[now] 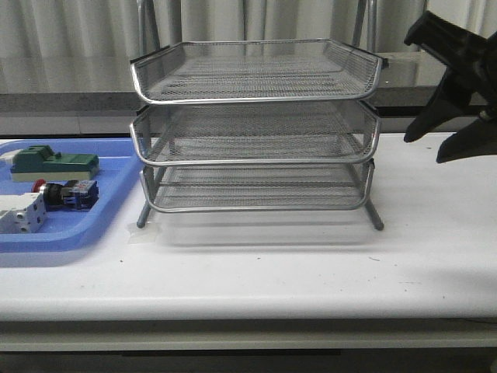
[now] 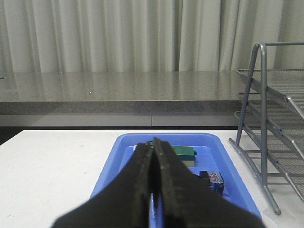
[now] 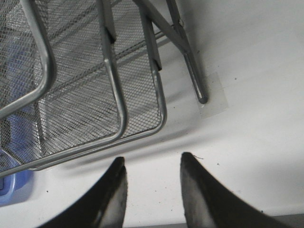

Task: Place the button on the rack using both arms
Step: 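Move the right gripper to the middle mesh tray's front edge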

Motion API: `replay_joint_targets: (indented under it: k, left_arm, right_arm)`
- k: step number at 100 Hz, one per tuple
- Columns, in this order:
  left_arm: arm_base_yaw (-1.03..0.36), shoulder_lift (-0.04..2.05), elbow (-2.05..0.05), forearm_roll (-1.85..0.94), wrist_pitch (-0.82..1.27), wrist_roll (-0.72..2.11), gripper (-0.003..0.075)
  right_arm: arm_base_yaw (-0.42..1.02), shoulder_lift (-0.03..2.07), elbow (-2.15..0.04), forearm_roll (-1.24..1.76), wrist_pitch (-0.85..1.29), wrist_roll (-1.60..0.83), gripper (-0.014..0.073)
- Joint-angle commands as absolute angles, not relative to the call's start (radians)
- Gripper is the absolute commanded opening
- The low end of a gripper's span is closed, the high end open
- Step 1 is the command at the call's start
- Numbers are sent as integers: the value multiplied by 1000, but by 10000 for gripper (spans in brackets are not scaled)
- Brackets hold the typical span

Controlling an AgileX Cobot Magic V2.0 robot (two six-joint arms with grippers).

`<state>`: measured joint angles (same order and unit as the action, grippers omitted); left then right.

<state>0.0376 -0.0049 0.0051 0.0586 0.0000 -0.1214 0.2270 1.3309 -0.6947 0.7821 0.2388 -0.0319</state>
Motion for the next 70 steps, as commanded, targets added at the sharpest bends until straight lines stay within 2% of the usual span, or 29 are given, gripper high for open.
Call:
replay_joint_targets:
  k: [1, 15, 48, 70]
  left_arm:
    - [40, -36, 37, 52, -75, -129, -20]
    - [40, -36, 37, 52, -75, -129, -20]
    - [40, -36, 37, 52, -75, -129, -20]
    - [40, -36, 37, 52, -75, -129, -20]
  right_arm:
    - [227, 1308, -727, 804, 199, -46, 301]
    - [226, 1308, -727, 913, 196, -130, 301]
    - [226, 1350, -727, 1525, 237, -748, 301]
    - [226, 1426, -727, 1616, 279, -819, 301]
